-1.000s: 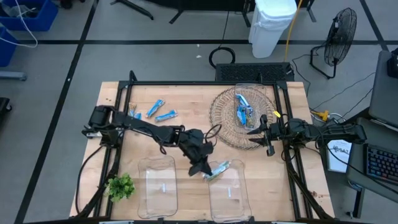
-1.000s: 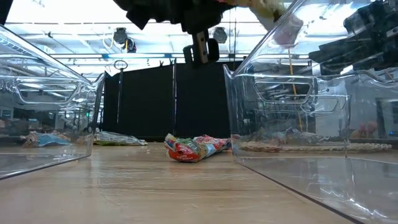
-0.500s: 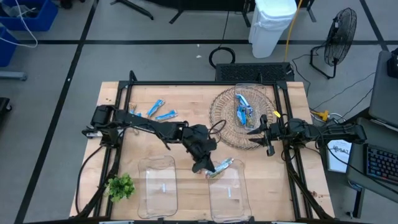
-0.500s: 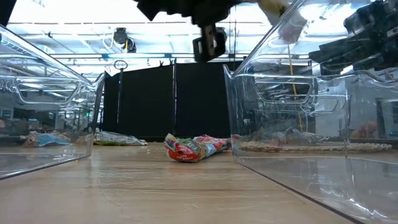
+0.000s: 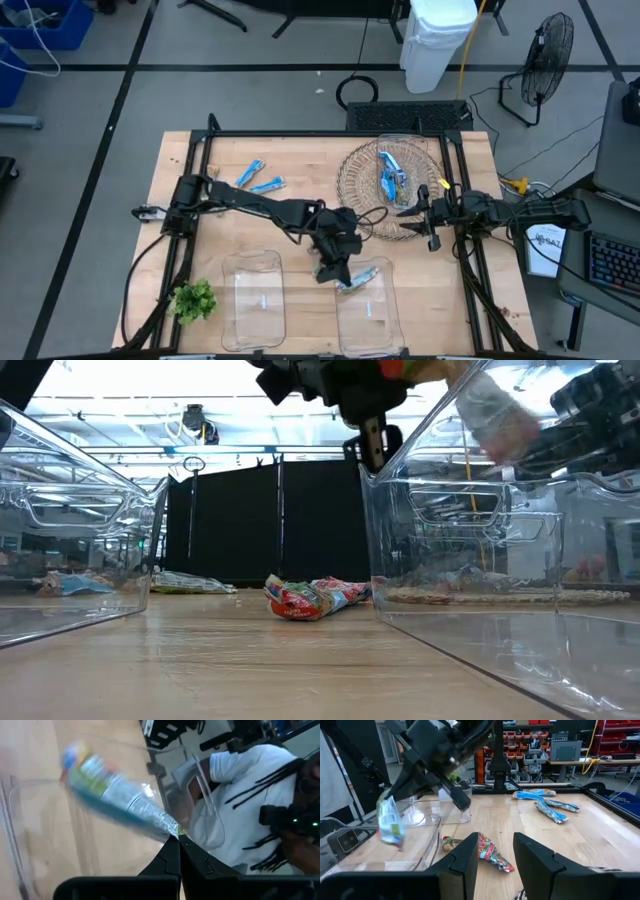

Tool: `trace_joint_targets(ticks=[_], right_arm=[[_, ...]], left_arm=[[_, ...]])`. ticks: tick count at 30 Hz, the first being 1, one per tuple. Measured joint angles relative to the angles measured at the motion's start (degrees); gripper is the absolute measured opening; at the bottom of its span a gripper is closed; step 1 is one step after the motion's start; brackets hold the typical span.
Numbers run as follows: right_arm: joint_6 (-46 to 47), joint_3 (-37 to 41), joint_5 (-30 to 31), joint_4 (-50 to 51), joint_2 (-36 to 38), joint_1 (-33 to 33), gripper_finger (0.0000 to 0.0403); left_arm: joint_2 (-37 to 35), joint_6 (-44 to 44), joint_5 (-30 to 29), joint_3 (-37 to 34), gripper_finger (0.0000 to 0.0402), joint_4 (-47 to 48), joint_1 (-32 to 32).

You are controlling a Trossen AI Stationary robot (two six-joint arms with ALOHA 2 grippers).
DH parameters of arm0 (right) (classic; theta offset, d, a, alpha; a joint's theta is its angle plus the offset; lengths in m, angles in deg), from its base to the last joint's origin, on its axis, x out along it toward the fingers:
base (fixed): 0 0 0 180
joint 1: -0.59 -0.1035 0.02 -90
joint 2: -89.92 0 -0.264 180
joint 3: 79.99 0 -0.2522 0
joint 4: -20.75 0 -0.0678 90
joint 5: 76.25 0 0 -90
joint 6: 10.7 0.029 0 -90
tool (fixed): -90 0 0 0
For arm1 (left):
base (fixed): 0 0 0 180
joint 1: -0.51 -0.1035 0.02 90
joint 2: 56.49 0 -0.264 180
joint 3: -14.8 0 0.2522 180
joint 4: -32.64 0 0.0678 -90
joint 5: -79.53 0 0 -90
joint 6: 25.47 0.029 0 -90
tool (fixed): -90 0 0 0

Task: Pick and place Granola Bars by type
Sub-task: Put the top red granola bar into the bottom middle transparent bin, then put the top right red granola bar into the bottom middle transparent bin

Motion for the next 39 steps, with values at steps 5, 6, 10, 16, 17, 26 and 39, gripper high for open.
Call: trace_joint_targets(ticks=[5, 6, 10, 16, 17, 26, 39], right_arm=[[0.0, 0.0, 0.0, -0.4, -0.4, 0.0, 0.0114], [0.0, 0.0, 0.0, -0.2, -0.5, 0.0, 0.0114], [0.0, 0.0, 0.0, -0.3, -0.6, 0.0, 0.0114], [0.0, 0.0, 0.0, -0.3, -0.6, 0.0, 0.0114], [0.0, 0.0, 0.0, -0.3, -0.6, 0.0, 0.0114], [0.0, 0.0, 0.0, -0.3, -0.6, 0.0, 0.0114], [0.0, 0.0, 0.0, -0.3, -0.6, 0.0, 0.0114]], left_arm=[[0.1, -0.1, -0.5, 0.0, 0.0, 0.0, 0.0], [0.1, -0.1, -0.5, 0.0, 0.0, 0.0, 0.0], [0.1, 0.0, -0.6, -0.1, 0.0004, 0.2, 0.0], [0.1, 2.3, -1.7, -0.1, 0.004, -0.1, 0.0], [0.1, 2.5, -2.2, -0.1, 0.0048, -0.1, 0.0], [0.1, 4.0, -4.5, -0.1, 0.0145, -0.1, -0.1], [-5.0, 8.8, -6.4, -0.2, 0.02, 4.1, -0.4]])
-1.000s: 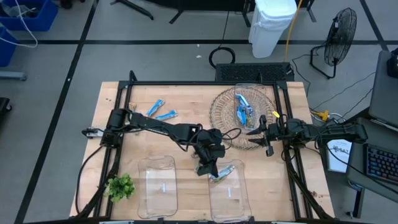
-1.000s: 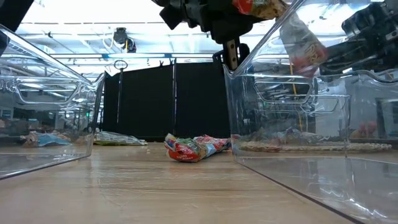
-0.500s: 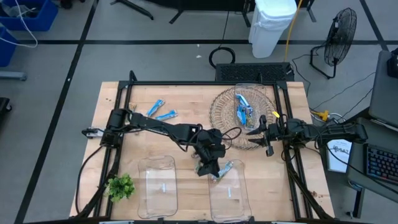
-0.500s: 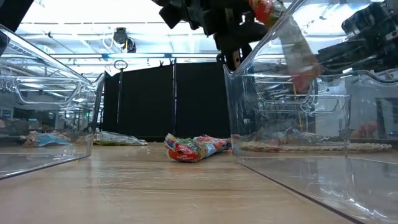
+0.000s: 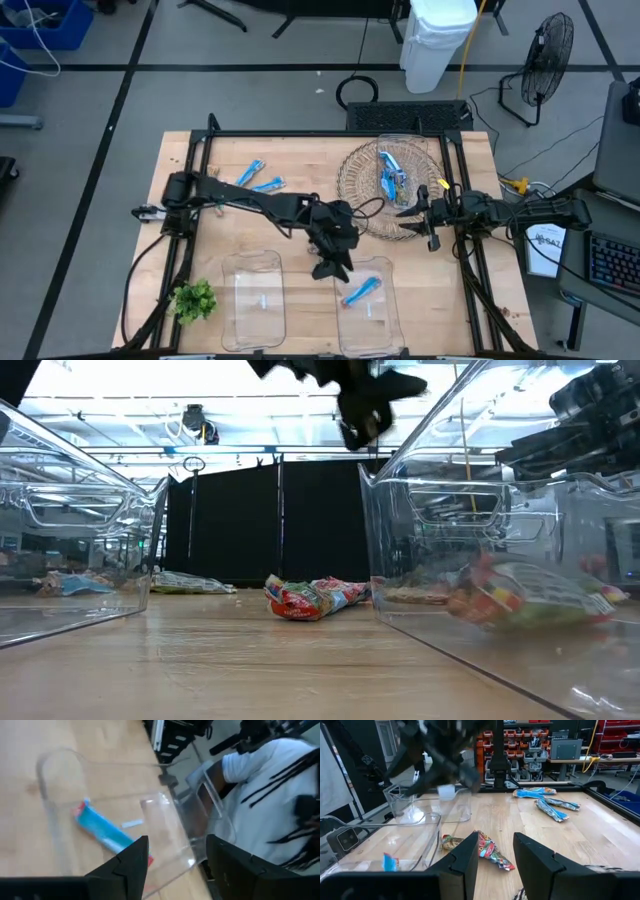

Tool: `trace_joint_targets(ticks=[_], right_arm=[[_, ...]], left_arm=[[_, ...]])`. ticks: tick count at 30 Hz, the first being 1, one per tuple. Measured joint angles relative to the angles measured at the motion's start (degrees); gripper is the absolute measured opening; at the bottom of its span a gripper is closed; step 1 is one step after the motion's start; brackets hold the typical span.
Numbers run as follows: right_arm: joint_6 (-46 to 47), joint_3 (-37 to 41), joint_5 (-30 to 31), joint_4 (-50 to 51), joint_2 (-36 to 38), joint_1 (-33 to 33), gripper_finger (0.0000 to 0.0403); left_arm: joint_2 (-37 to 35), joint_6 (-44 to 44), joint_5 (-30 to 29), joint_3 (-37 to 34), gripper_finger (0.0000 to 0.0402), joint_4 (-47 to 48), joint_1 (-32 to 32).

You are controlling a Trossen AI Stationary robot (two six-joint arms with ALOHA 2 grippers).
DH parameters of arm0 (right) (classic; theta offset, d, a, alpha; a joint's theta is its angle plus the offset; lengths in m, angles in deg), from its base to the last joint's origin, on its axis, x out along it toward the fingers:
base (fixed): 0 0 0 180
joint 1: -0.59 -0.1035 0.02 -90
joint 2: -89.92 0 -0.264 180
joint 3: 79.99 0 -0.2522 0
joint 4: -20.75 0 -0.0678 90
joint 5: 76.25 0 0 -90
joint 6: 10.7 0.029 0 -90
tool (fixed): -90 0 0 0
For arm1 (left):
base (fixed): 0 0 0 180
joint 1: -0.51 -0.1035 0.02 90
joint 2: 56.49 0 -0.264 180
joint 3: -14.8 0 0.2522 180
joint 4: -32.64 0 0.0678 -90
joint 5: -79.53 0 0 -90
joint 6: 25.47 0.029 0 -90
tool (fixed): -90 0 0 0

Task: Pick and place Granola Bars by type
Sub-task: Put the top right red granola bar into the bottom middle transparent bin

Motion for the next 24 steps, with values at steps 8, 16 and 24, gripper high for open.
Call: trace_joint_targets(ticks=[8, 16, 24], right_arm=[[0.0, 0.0, 0.0, 0.0, -0.4, 0.0, 0.0114], [0.0, 0.0, 0.0, 0.0, -0.8, 0.0, 0.0114], [0.0, 0.0, 0.0, 0.0, -1.0, 0.0, 0.0114]], left_arm=[[-10.4, 11.3, -18.6, 0.0, 0.017, 17.6, 0.7], [-16.7, 5.4, -45.8, -1.9, 0.0152, 26.4, 1.7], [-16.7, -11.7, -53.1, -14.4, 0.0152, 28.7, -0.4]])
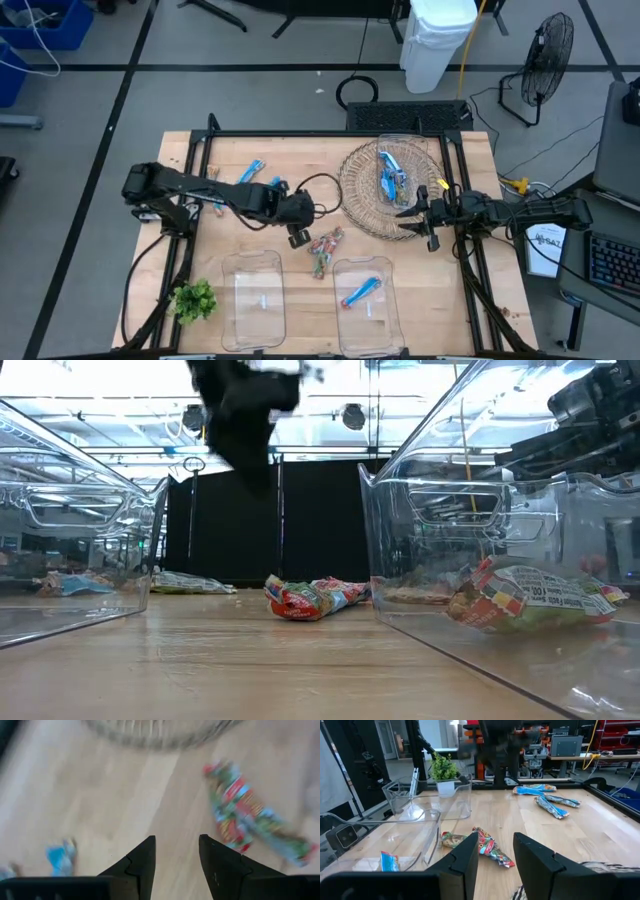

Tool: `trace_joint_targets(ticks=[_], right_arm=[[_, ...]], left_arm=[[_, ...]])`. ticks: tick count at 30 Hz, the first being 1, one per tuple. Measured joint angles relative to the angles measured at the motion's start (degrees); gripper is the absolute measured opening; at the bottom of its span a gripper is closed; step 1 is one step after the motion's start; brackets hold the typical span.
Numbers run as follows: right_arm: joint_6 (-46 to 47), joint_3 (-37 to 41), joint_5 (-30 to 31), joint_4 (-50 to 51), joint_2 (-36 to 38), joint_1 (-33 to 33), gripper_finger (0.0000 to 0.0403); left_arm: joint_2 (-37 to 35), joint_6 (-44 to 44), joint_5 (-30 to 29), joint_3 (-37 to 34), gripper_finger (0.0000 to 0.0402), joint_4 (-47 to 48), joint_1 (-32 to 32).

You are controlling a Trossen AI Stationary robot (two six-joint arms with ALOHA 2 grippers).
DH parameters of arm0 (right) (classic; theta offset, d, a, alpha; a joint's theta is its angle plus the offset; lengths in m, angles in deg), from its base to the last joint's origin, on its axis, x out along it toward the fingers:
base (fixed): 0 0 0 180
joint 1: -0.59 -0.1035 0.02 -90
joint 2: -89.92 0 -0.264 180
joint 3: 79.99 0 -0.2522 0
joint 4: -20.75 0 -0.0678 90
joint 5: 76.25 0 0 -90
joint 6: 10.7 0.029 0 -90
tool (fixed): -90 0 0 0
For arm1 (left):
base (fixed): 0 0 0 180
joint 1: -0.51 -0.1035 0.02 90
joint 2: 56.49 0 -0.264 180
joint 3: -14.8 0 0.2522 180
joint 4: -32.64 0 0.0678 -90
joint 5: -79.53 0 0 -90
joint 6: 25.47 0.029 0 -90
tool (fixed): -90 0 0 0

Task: Pick and place Granola Bars by type
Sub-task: Put the top right red granola bar into the bottom middle transparent bin

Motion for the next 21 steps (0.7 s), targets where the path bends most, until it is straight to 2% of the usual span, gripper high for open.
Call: trace_joint_targets(ticks=[6, 12, 16, 21], right_arm=[[0.0, 0.0, 0.0, 0.0, 0.0, 0.0, 0.0114], [0.0, 0.0, 0.0, 0.0, 0.0, 0.0, 0.0114], [0.0, 0.0, 0.0, 0.0, 0.0, 0.0, 0.0114], [0.0, 0.0, 0.0, 0.0, 0.0, 0.0, 0.0114]], left_arm=[[0.1, -1.4, 4.2, -10.9, 0.0152, -14.1, -0.9], [0.6, 9.7, 8.1, -18.8, 0.0152, -31.3, 2.1], [1.0, 19.8, 8.5, -22.3, 0.0152, -36.0, 4.4], [1.1, 25.1, 8.5, -23.2, 0.0152, -36.8, 6.3]])
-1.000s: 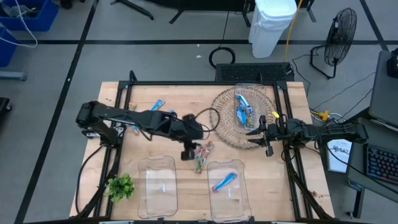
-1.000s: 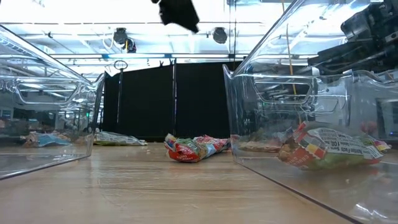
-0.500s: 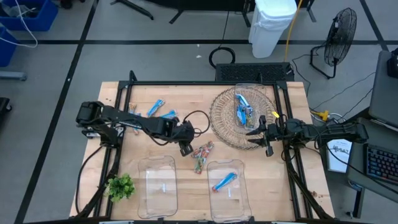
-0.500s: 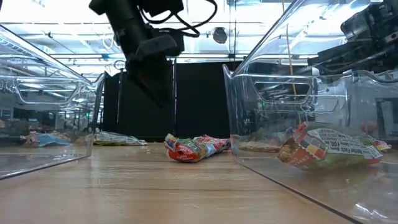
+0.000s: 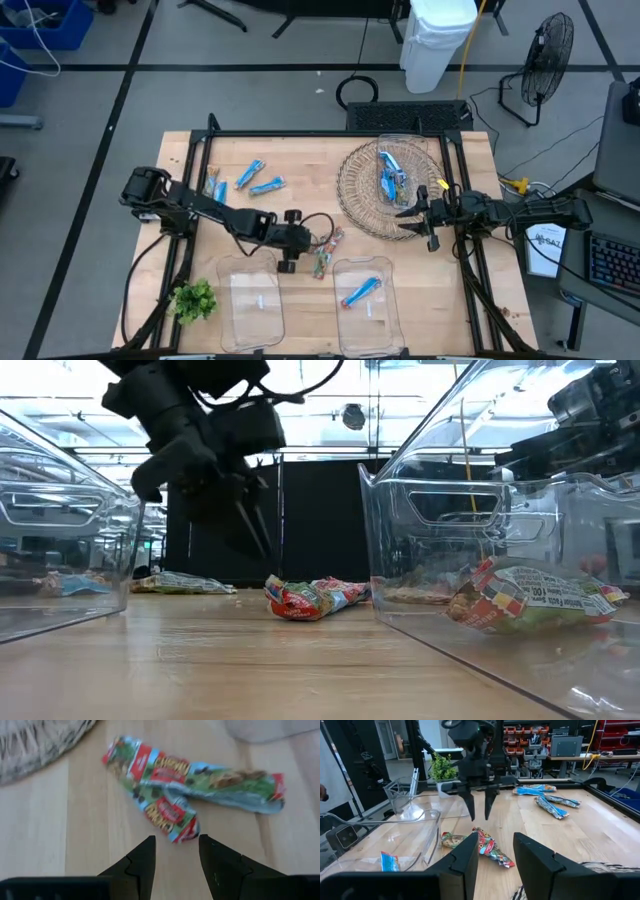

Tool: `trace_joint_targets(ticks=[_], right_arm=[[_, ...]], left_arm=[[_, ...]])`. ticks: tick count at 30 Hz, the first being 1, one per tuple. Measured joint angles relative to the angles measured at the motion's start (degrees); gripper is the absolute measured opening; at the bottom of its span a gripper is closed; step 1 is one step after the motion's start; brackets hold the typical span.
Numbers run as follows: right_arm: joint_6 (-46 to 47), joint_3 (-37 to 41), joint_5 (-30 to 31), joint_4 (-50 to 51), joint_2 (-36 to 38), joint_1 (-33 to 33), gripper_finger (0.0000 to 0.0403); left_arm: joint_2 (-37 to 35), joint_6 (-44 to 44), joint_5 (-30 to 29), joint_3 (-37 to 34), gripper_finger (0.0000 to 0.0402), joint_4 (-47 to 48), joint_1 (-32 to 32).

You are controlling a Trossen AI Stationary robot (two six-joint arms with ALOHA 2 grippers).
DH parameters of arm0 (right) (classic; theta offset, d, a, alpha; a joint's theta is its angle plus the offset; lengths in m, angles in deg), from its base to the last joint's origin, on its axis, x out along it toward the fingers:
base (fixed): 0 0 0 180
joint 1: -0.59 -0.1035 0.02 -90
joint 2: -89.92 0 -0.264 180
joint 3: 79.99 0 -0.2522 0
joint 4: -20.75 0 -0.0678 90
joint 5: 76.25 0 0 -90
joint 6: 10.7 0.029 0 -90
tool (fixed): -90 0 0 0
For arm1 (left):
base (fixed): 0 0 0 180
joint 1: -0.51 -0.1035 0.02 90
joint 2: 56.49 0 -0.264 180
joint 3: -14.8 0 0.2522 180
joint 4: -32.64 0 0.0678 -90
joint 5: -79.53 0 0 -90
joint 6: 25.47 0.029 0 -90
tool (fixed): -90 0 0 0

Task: Pick and place Granola Bars by type
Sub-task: Put the top right red granola bar into the bottom middle transparent bin

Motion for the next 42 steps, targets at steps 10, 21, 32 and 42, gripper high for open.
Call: trace_joint_targets(ticks=[10, 21, 32, 42], right_arm=[[0.0, 0.0, 0.0, 0.0, 0.0, 0.0, 0.0114], [0.0, 0.0, 0.0, 0.1, 0.0, 0.0, 0.0114], [0.0, 0.0, 0.0, 0.0, 0.0, 0.0, 0.0114], [0.0, 0.0, 0.0, 0.0, 0.0, 0.0, 0.0114]], left_arm=[[0.0, 4.1, -0.3, 0.0, 0.0152, -0.9, 1.0], [5.5, 8.4, 0.4, 0.0, 0.0152, -7.2, 1.4], [6.4, 8.4, 0.5, 0.1, 0.0152, -9.2, -0.2], [6.4, 4.3, -0.1, 0.1, 0.0152, -8.1, -1.8]])
